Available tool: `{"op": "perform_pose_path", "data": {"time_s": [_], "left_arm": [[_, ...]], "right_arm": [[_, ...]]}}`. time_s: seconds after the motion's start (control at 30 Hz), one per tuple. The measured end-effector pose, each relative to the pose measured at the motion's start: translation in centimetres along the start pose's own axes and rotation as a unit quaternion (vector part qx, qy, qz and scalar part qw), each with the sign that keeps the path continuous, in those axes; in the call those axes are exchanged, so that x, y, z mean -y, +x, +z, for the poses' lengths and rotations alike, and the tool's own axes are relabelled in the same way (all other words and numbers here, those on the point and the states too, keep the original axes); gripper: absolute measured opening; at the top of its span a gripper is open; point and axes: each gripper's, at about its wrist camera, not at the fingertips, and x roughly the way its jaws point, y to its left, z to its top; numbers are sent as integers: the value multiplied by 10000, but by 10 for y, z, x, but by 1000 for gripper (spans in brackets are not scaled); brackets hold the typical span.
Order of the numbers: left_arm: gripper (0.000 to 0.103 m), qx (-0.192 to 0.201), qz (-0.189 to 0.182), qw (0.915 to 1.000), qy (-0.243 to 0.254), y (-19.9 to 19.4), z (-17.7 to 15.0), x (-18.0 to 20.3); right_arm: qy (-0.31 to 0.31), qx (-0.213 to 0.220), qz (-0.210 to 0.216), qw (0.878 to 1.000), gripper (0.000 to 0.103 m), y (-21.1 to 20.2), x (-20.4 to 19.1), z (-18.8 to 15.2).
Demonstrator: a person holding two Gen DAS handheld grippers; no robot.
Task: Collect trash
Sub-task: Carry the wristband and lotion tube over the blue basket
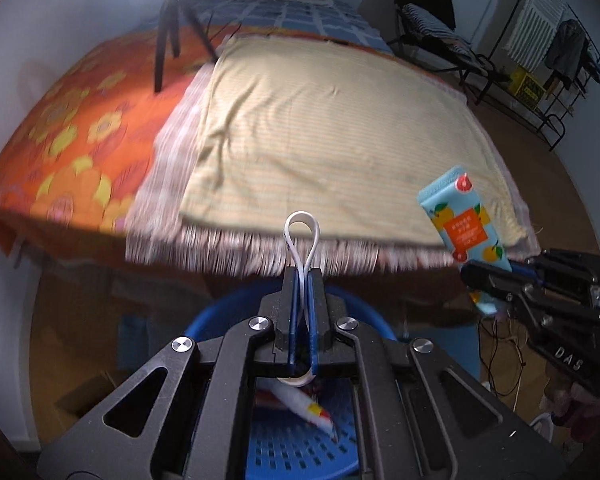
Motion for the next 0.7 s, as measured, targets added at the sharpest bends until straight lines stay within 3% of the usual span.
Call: {"op": "perform_pose_path", "data": {"time_s": [0.37, 0.7], "left_arm": [[2, -389, 169, 9986, -316, 16, -63, -19], [2, -588, 302, 9971, -367, 25, -83, -25]], "right_arm": [[10, -469, 151, 9988, 5, 24, -27, -37], [-16, -832, 280, 9961, 5, 46, -39, -52]]}}
